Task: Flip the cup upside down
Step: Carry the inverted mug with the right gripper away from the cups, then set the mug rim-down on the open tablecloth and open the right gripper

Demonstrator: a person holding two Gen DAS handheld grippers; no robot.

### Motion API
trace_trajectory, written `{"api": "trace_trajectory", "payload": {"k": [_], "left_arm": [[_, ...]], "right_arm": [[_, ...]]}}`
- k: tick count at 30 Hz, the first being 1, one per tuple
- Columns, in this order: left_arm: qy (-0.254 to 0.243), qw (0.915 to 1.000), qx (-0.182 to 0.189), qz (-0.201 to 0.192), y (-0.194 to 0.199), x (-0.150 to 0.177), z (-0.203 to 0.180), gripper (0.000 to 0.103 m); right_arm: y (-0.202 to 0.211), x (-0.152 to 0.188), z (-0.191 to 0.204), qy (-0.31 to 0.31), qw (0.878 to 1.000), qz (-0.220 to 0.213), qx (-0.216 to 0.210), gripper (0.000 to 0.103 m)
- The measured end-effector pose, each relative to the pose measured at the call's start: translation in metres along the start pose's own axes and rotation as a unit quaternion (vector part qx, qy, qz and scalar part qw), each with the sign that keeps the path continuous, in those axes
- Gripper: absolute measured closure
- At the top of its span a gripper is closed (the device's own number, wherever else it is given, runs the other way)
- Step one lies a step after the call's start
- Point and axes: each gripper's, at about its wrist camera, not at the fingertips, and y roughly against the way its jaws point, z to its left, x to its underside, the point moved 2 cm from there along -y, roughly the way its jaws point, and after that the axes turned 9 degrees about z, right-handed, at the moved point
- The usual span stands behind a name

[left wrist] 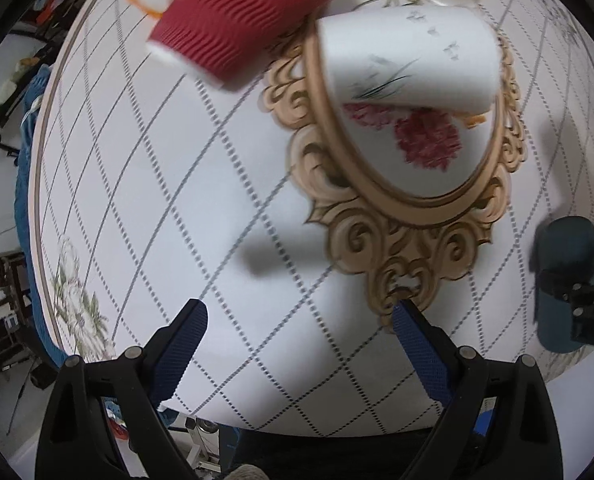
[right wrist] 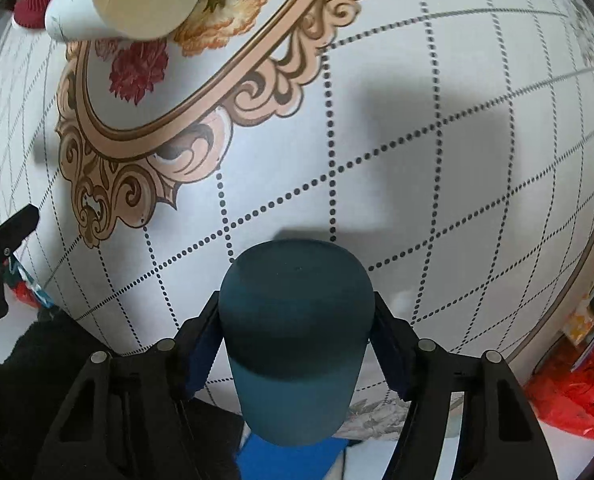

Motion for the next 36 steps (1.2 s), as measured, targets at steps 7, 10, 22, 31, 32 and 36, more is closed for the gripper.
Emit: {"api": "trace_trajectory", "payload": {"k": [7,10,22,31,32,36], "left_arm": [[-0.022,0.9997,0.005,-0.012,0.019,-0.019,-0.025,0.008],[-0.024,0.9996,0.006,-0.015,0.026,-0.027,-0.032,0.008],[-0.032,0.9986,-0.001,-0.042,0.048,-0.071,-0.068,0.008],[-0.044,0.9977,-0.002,-0.052,0.040,-0.072,-0.103,0.008],[-0.043,0.9977,-0.005,-0.053,0.039,-0.071,-0.106,0.008],[-0.039,0.9974,-0.011,-0.059,0.036,-0.061,-0.111,0.007]], "right_arm": [[0.034,0.047,-0.044,-0.060,0.991,-0.111,-0.043,0.033],[0.046,0.067,-0.064,-0.092,0.979,-0.172,-0.058,0.033],[0.085,0.083,-0.122,-0.201,0.891,-0.405,-0.044,0.033],[0.058,0.067,-0.098,-0.158,0.883,-0.441,0.011,0.033],[0.054,0.064,-0.095,-0.152,0.885,-0.440,0.016,0.032],[0.046,0.073,-0.090,-0.143,0.896,-0.419,0.017,0.032]]}}
